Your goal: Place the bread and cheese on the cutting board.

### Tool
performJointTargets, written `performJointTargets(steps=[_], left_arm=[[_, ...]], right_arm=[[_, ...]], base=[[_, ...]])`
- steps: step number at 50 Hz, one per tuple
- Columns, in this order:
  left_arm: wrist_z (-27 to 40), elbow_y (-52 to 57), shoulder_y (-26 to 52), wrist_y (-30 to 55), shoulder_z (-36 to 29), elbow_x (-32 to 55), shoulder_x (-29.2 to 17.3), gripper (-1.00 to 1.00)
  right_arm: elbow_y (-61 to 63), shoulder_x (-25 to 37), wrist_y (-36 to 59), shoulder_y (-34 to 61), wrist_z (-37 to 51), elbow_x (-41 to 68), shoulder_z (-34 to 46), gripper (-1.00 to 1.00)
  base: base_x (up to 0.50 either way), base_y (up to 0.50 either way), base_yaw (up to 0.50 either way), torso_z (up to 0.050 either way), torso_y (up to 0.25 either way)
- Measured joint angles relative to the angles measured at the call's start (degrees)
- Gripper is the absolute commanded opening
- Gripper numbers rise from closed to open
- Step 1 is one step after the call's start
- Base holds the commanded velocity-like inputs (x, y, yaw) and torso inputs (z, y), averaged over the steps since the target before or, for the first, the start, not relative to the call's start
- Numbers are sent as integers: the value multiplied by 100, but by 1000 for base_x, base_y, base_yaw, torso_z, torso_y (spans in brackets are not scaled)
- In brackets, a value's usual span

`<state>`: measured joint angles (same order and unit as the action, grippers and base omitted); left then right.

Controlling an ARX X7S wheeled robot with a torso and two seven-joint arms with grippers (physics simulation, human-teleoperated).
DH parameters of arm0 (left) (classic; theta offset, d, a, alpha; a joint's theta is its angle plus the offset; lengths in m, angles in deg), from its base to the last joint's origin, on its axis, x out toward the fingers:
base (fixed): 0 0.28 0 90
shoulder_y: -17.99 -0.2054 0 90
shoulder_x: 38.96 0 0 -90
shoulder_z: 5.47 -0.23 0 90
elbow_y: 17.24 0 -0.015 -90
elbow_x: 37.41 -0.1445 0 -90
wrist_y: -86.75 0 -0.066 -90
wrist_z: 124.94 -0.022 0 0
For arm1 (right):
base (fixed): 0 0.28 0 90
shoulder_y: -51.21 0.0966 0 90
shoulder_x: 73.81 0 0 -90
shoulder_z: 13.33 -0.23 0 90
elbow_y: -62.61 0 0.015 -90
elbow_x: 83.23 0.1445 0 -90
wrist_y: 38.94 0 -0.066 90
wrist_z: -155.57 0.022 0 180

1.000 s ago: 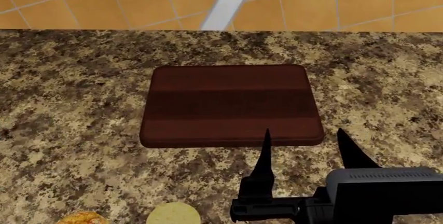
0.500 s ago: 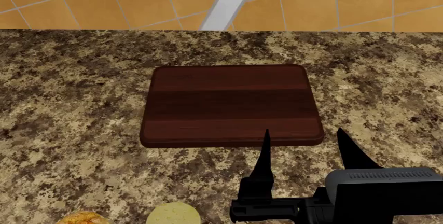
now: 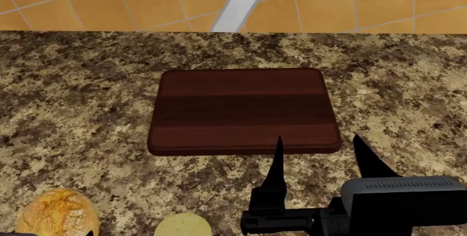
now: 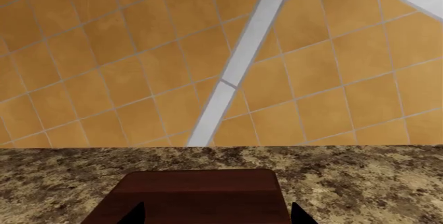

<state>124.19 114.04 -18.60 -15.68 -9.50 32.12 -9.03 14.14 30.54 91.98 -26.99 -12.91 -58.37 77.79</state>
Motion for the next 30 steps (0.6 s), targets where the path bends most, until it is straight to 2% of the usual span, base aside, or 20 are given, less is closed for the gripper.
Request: performJointTargets(steps=[7, 14, 21, 30], left_arm=[[-178, -125, 608, 222, 300, 593, -25, -100], [-534, -628, 1357, 638, 595, 1400, 205, -100], [-1024, -1598, 2097, 1213, 789, 2225, 759, -100], [-1811, -3217, 2728, 1745, 915, 2883, 1720, -100]], right_arm=[[9, 13, -5, 0, 19, 39, -14, 100], [34, 29, -5, -5, 38, 94, -50, 100], [33, 44, -27, -15, 43, 151, -97, 100], [55, 68, -56, -28, 38, 250, -173, 100]], base=[[0, 0, 0, 0, 0], [0, 0, 0, 0, 0], [0, 0, 0, 0, 0], [0, 0, 0, 0, 0]])
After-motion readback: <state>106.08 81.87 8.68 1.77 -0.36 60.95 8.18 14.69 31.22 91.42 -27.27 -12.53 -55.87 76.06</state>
